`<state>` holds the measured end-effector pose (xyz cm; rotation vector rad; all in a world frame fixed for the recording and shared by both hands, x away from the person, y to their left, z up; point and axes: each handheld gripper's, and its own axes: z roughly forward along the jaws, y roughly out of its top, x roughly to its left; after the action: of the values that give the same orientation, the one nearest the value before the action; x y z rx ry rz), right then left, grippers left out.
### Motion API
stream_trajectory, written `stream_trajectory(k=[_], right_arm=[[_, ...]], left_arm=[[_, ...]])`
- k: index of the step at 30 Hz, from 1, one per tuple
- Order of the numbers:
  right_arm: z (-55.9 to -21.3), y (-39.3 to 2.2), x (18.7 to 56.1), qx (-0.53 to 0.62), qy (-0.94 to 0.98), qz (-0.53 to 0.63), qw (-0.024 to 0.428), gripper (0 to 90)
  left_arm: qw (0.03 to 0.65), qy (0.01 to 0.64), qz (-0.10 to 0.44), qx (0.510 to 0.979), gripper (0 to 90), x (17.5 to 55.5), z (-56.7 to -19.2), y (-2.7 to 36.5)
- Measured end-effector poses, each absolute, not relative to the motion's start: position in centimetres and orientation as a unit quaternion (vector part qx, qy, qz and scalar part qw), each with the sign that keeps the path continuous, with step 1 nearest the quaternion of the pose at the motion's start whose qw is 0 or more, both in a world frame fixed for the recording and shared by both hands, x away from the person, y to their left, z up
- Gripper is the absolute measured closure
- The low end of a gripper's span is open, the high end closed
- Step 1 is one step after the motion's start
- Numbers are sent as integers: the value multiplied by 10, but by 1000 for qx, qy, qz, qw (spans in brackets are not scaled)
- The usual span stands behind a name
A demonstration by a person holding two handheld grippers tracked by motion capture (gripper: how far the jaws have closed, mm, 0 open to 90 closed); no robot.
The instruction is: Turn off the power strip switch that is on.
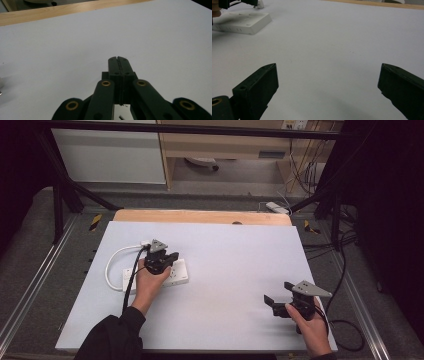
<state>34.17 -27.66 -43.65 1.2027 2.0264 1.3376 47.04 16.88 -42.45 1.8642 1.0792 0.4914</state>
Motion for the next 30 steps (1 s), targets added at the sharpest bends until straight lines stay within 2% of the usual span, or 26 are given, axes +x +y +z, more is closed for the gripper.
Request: stream_trajectory(k=[13, 20, 26, 30], right_arm=[[-438, -279, 344, 441, 724, 489, 206, 38], [-439, -279, 344, 443, 725, 486, 205, 39], [-440, -277, 344, 440, 730, 482, 205, 38], [-439, -277, 344, 439, 730, 481, 207, 38]], left_arm=[[472, 429, 198, 744, 891, 478, -412, 158], [496, 424, 198, 731, 701, 479, -407, 148], [488, 423, 217, 732, 454, 479, -407, 144], [482, 429, 216, 733, 333, 480, -408, 144]])
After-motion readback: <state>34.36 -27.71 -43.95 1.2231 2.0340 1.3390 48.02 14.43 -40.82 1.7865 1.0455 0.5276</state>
